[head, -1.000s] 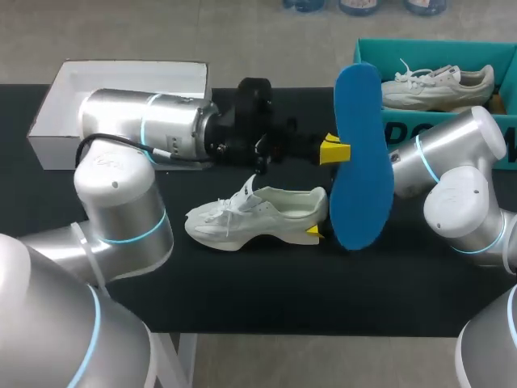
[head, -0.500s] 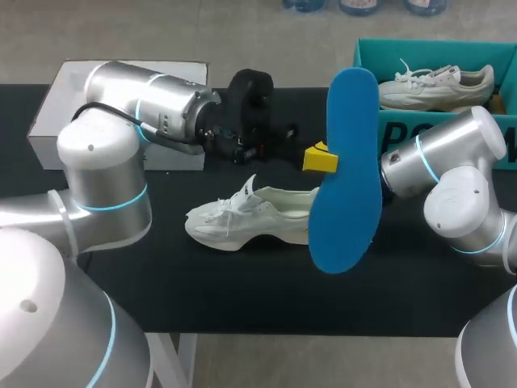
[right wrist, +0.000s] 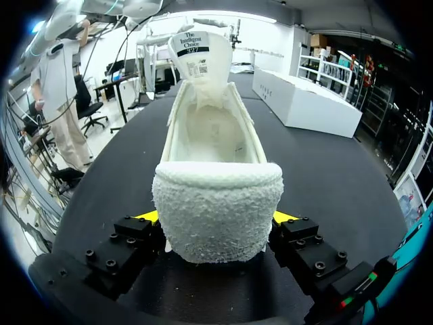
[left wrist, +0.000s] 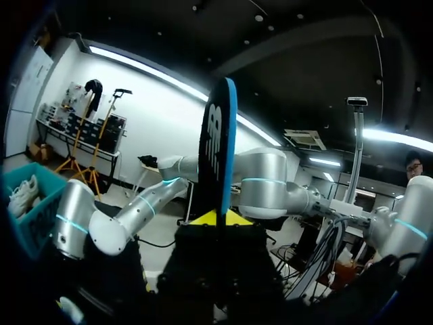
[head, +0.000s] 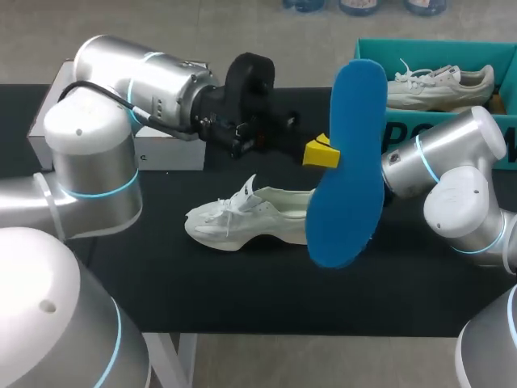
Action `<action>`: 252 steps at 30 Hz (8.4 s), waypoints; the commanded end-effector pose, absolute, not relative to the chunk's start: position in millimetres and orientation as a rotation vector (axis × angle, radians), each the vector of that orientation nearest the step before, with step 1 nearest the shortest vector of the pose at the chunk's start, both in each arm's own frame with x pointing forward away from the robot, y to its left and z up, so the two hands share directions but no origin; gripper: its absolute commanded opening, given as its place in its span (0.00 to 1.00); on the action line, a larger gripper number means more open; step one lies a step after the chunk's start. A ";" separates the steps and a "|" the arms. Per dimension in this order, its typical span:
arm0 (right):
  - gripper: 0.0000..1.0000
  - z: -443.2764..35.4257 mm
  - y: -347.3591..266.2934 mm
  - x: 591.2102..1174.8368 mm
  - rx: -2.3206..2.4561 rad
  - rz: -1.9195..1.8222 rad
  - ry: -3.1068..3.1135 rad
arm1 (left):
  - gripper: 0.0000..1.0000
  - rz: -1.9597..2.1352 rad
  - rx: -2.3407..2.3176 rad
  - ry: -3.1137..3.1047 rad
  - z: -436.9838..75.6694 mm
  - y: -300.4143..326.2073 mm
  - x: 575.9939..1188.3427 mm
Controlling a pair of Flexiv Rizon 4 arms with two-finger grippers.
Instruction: Take the shoe out of the shoebox, open the shoe tongue, remove and reinsert the insole, then place the shoe into the shoebox
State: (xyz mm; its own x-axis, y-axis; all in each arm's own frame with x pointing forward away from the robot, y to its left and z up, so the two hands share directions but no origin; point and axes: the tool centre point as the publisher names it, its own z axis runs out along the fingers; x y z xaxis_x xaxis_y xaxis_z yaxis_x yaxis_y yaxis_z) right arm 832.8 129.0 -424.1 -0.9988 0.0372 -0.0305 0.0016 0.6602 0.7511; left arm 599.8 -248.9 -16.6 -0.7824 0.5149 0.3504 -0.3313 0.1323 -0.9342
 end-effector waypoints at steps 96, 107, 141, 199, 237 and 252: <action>1.00 -323.9 147.9 865.6 0.044 0.061 2.990 | 0.00 1.770 -0.128 -1.790 -20.4 -238.5 596.5; 1.00 -356.7 168.3 880.4 -0.052 0.052 3.015 | 0.00 1.770 -0.128 -1.790 -20.4 -238.5 596.5; 0.00 -369.5 169.0 881.6 -0.074 0.073 3.054 | 0.00 1.770 -0.128 -1.790 -20.4 -238.5 596.5; 0.00 -337.3 164.9 860.0 2.053 0.740 2.246 | 0.00 1.770 -0.128 -1.790 -20.4 -238.5 596.5; 1.00 -316.3 149.4 855.8 2.044 0.742 2.314 | 0.00 1.770 -0.128 -1.790 -20.4 -238.5 596.5; 1.00 -316.3 149.4 855.8 2.044 0.742 2.314 | 0.00 1.770 -0.128 -1.790 -20.4 -238.5 596.5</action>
